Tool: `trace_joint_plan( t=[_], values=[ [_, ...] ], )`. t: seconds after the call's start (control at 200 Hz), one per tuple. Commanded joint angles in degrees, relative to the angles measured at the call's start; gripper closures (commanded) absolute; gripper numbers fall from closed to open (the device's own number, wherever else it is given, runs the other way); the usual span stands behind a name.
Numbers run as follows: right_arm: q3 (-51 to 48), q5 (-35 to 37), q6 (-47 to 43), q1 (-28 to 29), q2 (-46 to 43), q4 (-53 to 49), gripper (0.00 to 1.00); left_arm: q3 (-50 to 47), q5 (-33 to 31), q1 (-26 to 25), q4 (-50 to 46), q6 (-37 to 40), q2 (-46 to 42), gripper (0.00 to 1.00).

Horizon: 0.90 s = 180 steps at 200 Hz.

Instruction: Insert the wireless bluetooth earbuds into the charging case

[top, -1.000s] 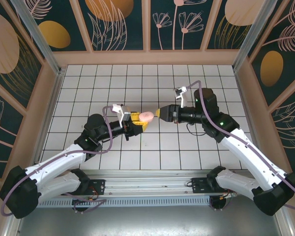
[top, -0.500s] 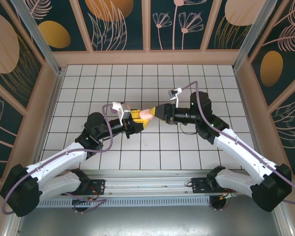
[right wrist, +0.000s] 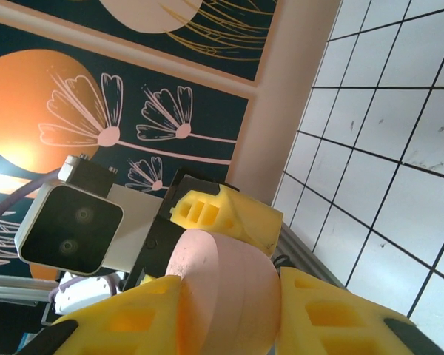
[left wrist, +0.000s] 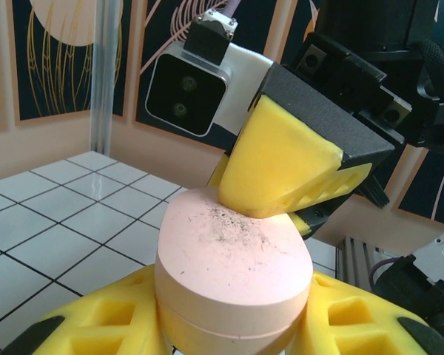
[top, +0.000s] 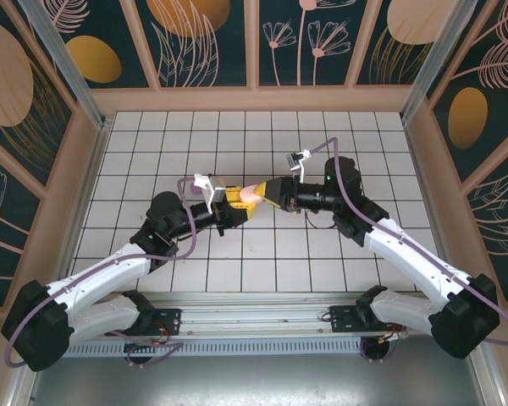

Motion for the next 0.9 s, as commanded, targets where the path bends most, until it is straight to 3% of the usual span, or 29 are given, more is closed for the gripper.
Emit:
trace_joint_plan(
  t=[0.0, 0.115, 0.35, 0.475, 0.751, 0.896],
  values=[
    [-0.9, 0.5, 0.2, 0.9, 0.3, 2.3, 0.78, 2.4, -2.7, -0.1, -0.3, 0.9, 0.4, 0.73],
    [-1.6, 1.9, 1.8, 0.4, 0.6, 5.4, 0.83, 2.4, -3.5, -0.2, -1.7, 1.7, 0.1, 0.65],
    [-1.3, 8.6, 3.8, -2.2, 1.0, 4.4, 0.86, 1.7, -10.3, -0.1, -6.2, 3.0, -2.6, 0.25],
    [-1.3, 11.7, 3.5, -4.3, 2.2, 1.3, 0.87, 0.6, -13.9, -0.1, -9.5, 4.4, -5.3, 0.13],
    [-0.9, 13.6, -1.8, -4.3, 13.0, 3.3, 0.87, -2.4, -29.6, -0.2, -17.7, 4.8, -11.5, 0.07],
    [1.0, 16.9, -6.4, -4.3, 21.4, 3.8, 0.87, -3.8, -30.6, -0.2, -19.1, 4.7, -13.3, 0.08]
  ],
)
